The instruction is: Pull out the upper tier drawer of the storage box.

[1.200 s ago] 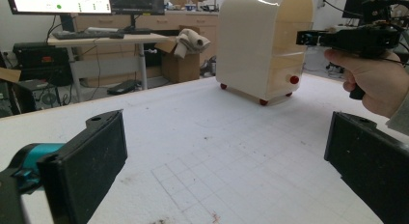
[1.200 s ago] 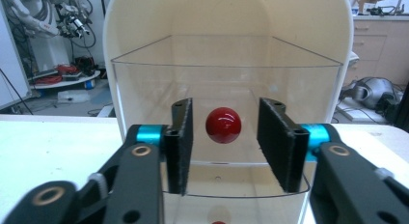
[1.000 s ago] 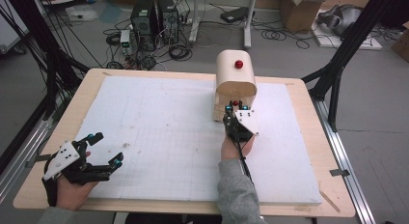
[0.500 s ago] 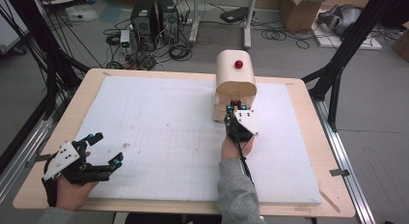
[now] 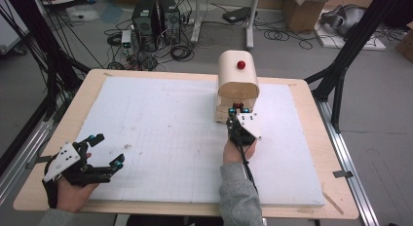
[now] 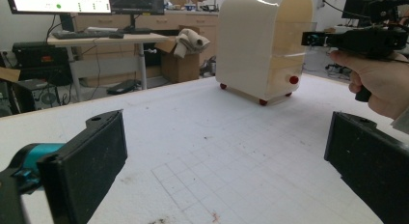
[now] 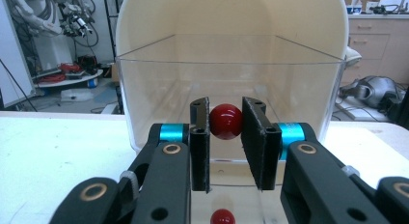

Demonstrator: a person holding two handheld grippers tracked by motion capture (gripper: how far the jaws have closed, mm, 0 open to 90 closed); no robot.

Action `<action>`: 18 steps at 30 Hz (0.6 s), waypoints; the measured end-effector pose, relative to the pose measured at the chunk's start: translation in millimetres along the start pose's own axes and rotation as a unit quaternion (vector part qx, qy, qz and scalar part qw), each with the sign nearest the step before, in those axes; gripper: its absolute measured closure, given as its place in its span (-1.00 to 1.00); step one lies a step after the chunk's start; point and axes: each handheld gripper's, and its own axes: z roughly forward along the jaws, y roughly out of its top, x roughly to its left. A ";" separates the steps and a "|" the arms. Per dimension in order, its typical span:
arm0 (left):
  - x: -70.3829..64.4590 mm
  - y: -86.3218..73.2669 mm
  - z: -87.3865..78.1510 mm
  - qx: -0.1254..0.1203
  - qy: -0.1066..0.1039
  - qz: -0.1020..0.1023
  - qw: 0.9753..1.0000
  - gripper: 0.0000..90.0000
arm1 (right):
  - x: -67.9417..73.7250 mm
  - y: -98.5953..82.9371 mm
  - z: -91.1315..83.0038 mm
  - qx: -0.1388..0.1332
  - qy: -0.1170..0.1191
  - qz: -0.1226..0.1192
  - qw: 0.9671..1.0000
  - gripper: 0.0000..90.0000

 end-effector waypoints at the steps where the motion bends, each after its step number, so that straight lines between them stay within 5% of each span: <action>1: 0.0 0.0 0.0 0.000 0.000 0.000 1.000 -0.96 | 0.0 0.0 0.0 0.000 0.000 0.000 1.000 0.63; 18: -1.2 -0.1 1.8 0.000 -0.002 0.000 1.000 -0.96 | 2.0 -1.9 -20.6 -0.008 0.000 0.006 1.000 0.63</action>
